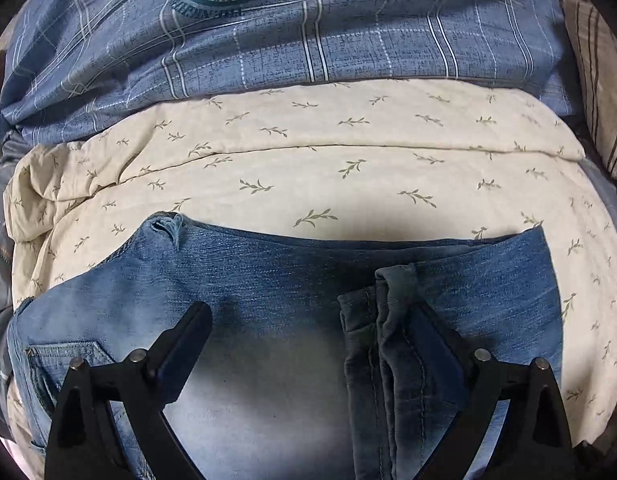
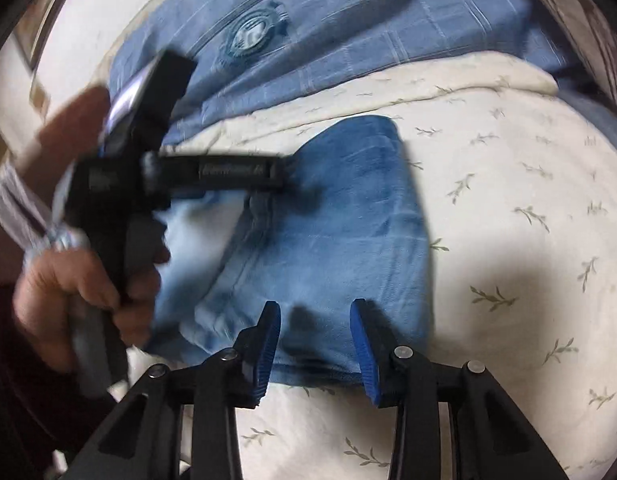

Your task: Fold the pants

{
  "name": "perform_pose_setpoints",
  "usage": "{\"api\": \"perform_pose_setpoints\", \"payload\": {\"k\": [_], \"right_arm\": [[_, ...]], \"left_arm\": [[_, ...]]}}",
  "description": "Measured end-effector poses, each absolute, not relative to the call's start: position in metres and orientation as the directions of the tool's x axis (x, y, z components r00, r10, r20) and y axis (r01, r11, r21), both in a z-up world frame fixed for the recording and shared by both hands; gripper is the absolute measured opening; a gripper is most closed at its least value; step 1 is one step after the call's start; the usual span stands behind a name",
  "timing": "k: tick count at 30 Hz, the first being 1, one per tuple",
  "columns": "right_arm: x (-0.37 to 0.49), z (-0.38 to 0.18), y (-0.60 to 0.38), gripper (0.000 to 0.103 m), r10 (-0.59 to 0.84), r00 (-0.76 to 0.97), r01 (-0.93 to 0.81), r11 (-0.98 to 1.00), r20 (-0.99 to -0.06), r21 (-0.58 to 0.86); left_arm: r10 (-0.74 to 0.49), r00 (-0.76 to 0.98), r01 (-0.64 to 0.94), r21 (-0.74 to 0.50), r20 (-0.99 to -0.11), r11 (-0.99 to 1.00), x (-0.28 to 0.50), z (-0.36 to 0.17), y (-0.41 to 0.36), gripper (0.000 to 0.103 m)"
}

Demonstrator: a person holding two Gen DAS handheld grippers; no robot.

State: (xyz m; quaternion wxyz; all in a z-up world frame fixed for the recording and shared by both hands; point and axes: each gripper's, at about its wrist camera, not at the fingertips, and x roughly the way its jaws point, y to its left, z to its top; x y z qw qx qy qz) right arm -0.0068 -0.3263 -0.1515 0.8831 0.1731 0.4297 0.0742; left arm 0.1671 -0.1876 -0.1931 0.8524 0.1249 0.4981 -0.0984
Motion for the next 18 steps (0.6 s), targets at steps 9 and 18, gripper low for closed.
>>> {"api": "perform_pose_setpoints", "payload": {"k": [9,18], "right_arm": [[-0.01,-0.132,-0.35,0.039,0.303,0.712,0.047,0.88,-0.633,0.473],[0.036,-0.145,-0.327,0.039,0.275,0.645,0.108,0.891,-0.713,0.442]], "left_arm": [[-0.077,0.51,0.284,0.083,-0.857,0.955,0.133,-0.172,-0.145,0.098],[-0.059,0.566,0.166,0.044,-0.822,0.985,0.082,-0.142,-0.043,0.098]]}}
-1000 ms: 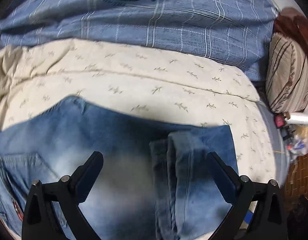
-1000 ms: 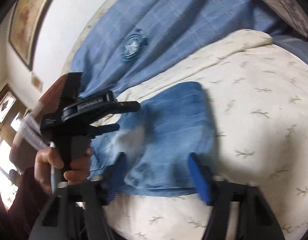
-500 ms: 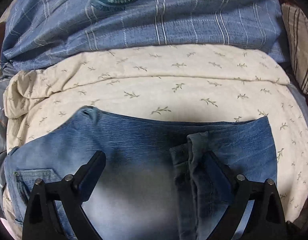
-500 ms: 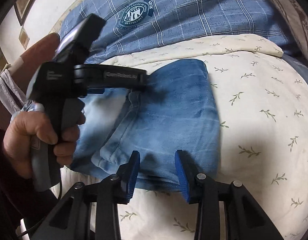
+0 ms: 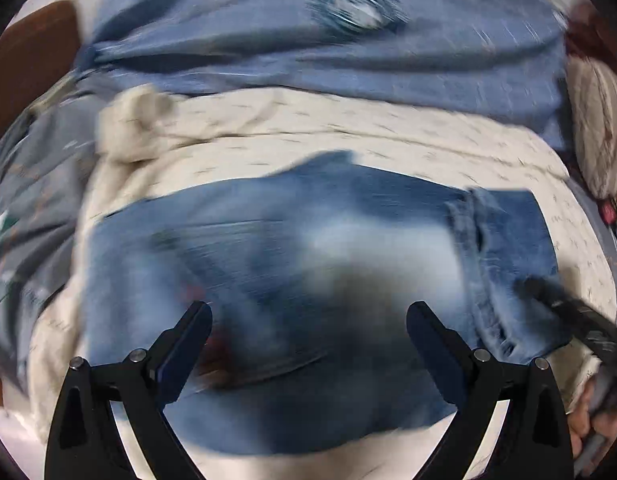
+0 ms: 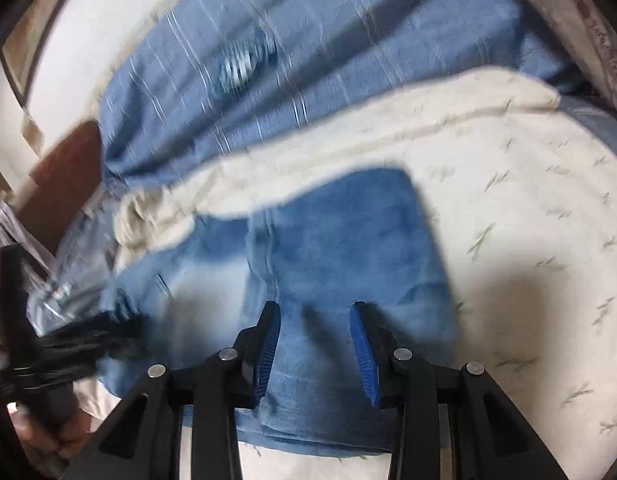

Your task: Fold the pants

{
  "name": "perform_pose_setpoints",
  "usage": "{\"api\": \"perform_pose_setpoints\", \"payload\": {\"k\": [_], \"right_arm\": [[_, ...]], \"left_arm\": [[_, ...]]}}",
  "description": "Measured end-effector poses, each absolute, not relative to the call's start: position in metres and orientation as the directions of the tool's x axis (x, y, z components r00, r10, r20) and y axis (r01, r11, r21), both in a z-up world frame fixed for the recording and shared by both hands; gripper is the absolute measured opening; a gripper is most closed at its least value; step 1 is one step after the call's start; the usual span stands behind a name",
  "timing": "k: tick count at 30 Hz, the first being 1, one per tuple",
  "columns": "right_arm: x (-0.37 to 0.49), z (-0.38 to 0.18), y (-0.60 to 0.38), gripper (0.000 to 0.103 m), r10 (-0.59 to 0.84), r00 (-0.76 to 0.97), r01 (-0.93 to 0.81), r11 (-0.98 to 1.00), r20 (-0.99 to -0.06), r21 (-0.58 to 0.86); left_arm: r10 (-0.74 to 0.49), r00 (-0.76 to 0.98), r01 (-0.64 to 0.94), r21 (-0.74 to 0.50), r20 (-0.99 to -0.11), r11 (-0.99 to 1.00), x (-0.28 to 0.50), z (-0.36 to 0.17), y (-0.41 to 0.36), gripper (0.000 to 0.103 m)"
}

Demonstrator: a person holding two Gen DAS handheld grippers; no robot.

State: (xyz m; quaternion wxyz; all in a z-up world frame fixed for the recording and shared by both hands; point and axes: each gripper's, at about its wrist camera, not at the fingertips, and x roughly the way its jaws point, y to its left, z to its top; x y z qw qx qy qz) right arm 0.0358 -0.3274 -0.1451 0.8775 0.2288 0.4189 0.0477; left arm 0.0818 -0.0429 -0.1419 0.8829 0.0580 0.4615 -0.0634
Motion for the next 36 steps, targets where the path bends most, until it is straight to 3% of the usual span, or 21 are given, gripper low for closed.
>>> {"api": "perform_pose_setpoints", "payload": {"k": [3,8,14,27,36], "right_arm": [[0.041,-0.147,-0.31,0.041,0.204,0.629,0.11,0.932,-0.75,0.346],[0.028,-0.137,-0.295,0.041,0.274,0.666,0.025,0.921,-0.694,0.388],[0.017,-0.133,-0.267,0.041,0.324,0.68,-0.082,0.925,-0.658,0.37],[0.012,-0.135,-0.27,0.041,0.332,0.684,-0.082,0.92,-0.65,0.383],[0.016,-0.14,-0.277,0.041,0.335,0.671,-0.053,0.912,-0.662,0.407]], "left_arm": [[-0.031,0.6,0.096,0.033,-0.799,0.995,0.071,-0.122,0.002,0.098],[0.016,0.606,-0.013,0.01,-0.796,1.0,0.061,-0.107,0.08,0.098],[-0.057,0.53,-0.155,-0.163,-0.846,0.974,0.062,-0.13,0.158,0.098],[-0.296,0.506,-0.148,-0.42,-0.81,0.895,0.097,-0.159,0.164,0.098],[-0.355,0.41,-0.109,-0.431,-0.84,0.896,0.126,-0.19,0.154,0.098]]}}
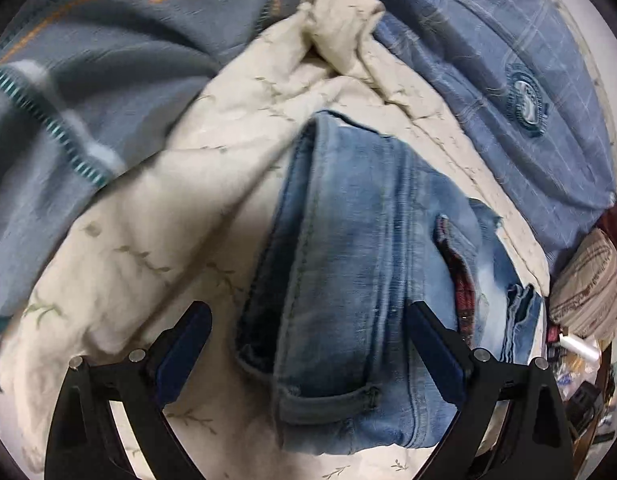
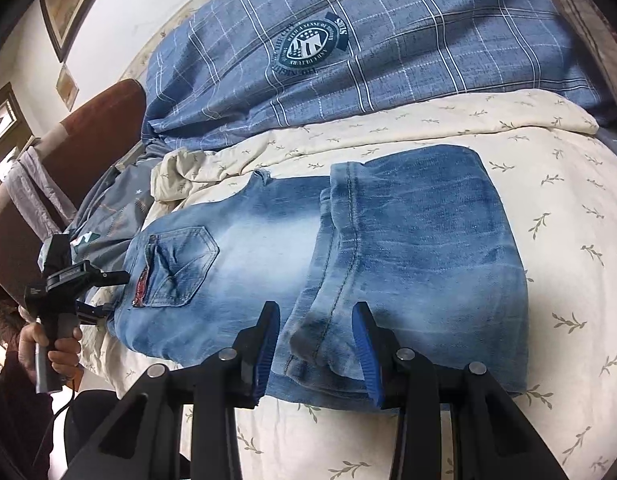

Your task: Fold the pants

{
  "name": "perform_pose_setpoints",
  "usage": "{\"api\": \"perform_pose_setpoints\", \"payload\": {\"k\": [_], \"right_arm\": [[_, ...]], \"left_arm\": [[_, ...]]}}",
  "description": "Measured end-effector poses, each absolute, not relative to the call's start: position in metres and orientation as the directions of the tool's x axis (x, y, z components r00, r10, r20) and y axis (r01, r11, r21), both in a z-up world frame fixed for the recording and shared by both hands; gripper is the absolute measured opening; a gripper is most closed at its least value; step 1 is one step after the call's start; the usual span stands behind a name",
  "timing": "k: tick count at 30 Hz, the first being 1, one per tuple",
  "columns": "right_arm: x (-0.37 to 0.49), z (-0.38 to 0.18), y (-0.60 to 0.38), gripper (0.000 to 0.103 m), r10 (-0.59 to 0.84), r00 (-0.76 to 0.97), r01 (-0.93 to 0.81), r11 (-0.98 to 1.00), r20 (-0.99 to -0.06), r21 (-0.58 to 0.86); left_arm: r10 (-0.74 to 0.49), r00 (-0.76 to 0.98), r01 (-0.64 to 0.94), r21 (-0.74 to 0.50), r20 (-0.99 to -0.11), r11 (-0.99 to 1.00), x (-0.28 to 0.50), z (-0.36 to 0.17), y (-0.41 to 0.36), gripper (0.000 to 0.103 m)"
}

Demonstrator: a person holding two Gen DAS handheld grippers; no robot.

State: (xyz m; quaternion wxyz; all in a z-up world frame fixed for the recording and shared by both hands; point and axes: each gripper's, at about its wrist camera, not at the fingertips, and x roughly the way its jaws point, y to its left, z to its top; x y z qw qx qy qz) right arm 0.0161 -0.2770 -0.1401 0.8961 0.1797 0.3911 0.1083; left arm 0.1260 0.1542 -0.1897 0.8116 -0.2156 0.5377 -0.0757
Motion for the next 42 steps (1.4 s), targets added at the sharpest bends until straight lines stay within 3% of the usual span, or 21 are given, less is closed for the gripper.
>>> {"api": "perform_pose_setpoints", "payload": {"k": [7,10,14,18,19,21,23,28,34,36,38,42], "right_arm": [[0.018,-0.141,-0.274,0.041,0.333,0.667,-0.058,0.915,-0.667,0.4],[0.018,-0.141,-0.275,0.041,0.329,0.668,-0.052,0.915,-0.667,0.399],[0.019,-0.143,-0.277,0.041,0.325,0.664,-0.041,0.915,-0.673,0.401],[0.02,-0.143,-0.277,0.041,0.317,0.664,-0.036,0.918,-0.677,0.395],[0.019,-0.143,-0.278,0.041,0.317,0.665,-0.034,0.918,-0.677,0.396],[0.019,-0.143,-0.28,0.041,0.314,0.67,-0.029,0.917,-0.673,0.398],[0.019,-0.144,-0.281,0.041,0.316,0.669,-0.025,0.914,-0.673,0.404],[0.02,-0.145,-0.283,0.041,0.32,0.665,-0.015,0.909,-0.674,0.417],[0.019,-0.145,-0.282,0.041,0.316,0.666,-0.01,0.909,-0.676,0.416],[0.018,-0.145,-0.282,0.041,0.316,0.667,-0.009,0.909,-0.675,0.417],[0.019,-0.145,-0.283,0.041,0.314,0.667,-0.008,0.91,-0.676,0.415],[0.02,-0.146,-0.283,0.041,0.315,0.664,-0.008,0.91,-0.679,0.415]], "left_arm": [[-0.339,0.428,-0.087,-0.412,-0.838,0.907,0.129,-0.19,0.15,0.064],[-0.354,0.427,-0.087,-0.428,-0.832,0.9,0.129,-0.193,0.154,0.065],[-0.378,0.416,-0.088,-0.45,-0.827,0.889,0.136,-0.194,0.151,0.083],[-0.327,0.424,-0.082,-0.395,-0.845,0.915,0.138,-0.19,0.141,0.083],[-0.317,0.432,-0.076,-0.384,-0.844,0.92,0.137,-0.188,0.139,0.077],[-0.305,0.453,-0.06,-0.37,-0.838,0.927,0.135,-0.183,0.137,0.054],[-0.297,0.473,-0.043,-0.358,-0.829,0.933,0.133,-0.177,0.133,0.041],[-0.32,0.495,0.012,-0.362,-0.808,0.932,0.132,-0.158,0.12,0.033],[-0.316,0.491,0.029,-0.347,-0.812,0.937,0.141,-0.15,0.116,0.034],[-0.302,0.481,-0.012,-0.351,-0.823,0.936,0.144,-0.157,0.123,0.041],[-0.263,0.467,-0.067,-0.331,-0.844,0.941,0.147,-0.168,0.129,0.067],[-0.262,0.457,-0.119,-0.35,-0.85,0.929,0.146,-0.183,0.135,0.075]]}}
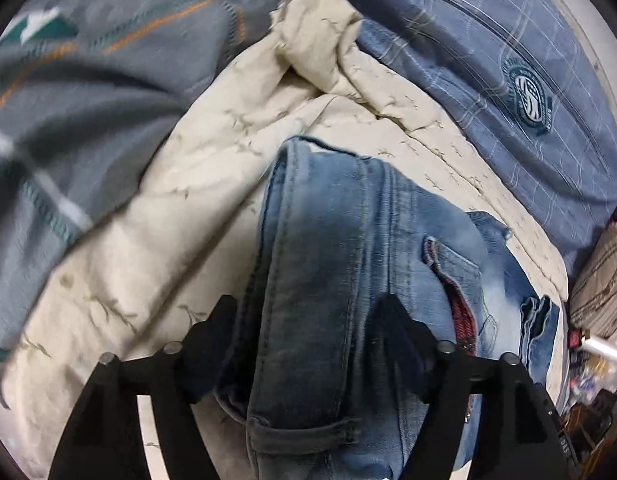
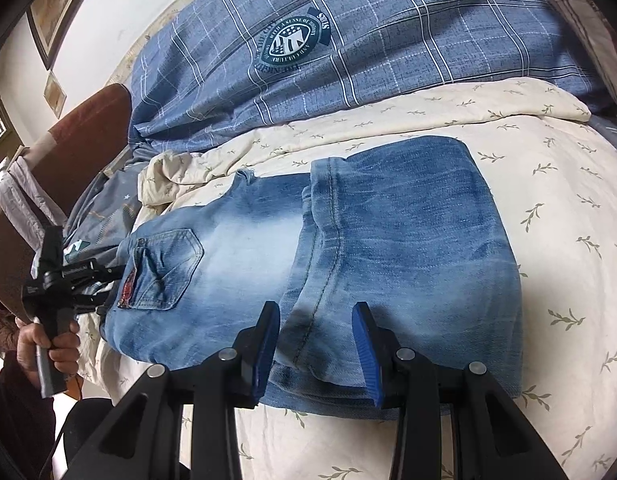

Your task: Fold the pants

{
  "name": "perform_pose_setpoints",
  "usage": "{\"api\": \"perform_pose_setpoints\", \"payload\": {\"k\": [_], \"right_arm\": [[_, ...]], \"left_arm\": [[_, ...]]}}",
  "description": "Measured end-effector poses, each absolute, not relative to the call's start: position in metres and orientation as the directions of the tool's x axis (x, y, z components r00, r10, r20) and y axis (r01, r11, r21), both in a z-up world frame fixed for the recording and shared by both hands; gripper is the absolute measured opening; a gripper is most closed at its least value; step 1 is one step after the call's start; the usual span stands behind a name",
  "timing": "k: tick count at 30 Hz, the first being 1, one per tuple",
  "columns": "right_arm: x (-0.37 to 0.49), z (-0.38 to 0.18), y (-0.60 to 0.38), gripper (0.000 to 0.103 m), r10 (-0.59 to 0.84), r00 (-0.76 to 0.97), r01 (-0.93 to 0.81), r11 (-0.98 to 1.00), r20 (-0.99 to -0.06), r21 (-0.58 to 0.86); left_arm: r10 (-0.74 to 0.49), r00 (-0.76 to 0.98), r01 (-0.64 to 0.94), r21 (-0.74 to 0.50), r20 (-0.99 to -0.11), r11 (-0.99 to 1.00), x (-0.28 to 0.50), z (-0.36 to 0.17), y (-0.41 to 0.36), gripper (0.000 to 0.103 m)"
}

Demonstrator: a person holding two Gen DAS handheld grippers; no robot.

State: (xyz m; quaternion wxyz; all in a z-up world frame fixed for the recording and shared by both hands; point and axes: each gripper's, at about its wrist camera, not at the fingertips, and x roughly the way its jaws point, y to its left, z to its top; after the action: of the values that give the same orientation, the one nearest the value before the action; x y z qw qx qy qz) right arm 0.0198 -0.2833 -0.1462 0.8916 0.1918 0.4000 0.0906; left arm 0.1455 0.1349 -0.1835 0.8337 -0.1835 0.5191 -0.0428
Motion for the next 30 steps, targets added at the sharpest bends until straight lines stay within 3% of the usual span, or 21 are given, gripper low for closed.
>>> {"api": "perform_pose_setpoints", "payload": {"k": [3,5,9,19,25,30], "right_arm": [[0.02,-0.146,-0.284,0.041,0.316,0.664,-0.009,0.91,-0.678,0.415],[0.021,-0.146,-0.284,0.041,0.318,0.665,-0.009,0.908,-0.676,0.418],[0.021,-0.145,-0.284,0.041,0.318,0.668,-0.01,0.908,-0.673,0.418],[0.017,-0.139,-0.296,0.041,0.323,0.69,0.001,0.895,-0.648,0.447],[0.013,-0.136,-0.322,0.041,0.293,0.712,0.072,0.874,-0.638,0.481],[0.002,-0.135,-0.358,0.041,0.288,0.737,0.133,0.826,-0.612,0.548]], "left_arm": [[-0.268,0.466,-0.108,-0.355,-0.843,0.929,0.144,-0.182,0.133,0.069],[-0.297,0.466,-0.068,-0.368,-0.834,0.927,0.144,-0.178,0.128,0.038],[-0.228,0.502,0.002,-0.262,-0.834,0.965,0.14,-0.158,0.108,0.015],[-0.275,0.564,0.134,-0.242,-0.779,0.961,0.121,-0.089,0.061,0.012],[-0.311,0.536,0.322,-0.151,-0.785,0.935,0.115,-0.055,-0.031,0.012],[-0.34,0.437,0.474,-0.108,-0.832,0.874,0.114,-0.071,-0.129,0.013]]}}
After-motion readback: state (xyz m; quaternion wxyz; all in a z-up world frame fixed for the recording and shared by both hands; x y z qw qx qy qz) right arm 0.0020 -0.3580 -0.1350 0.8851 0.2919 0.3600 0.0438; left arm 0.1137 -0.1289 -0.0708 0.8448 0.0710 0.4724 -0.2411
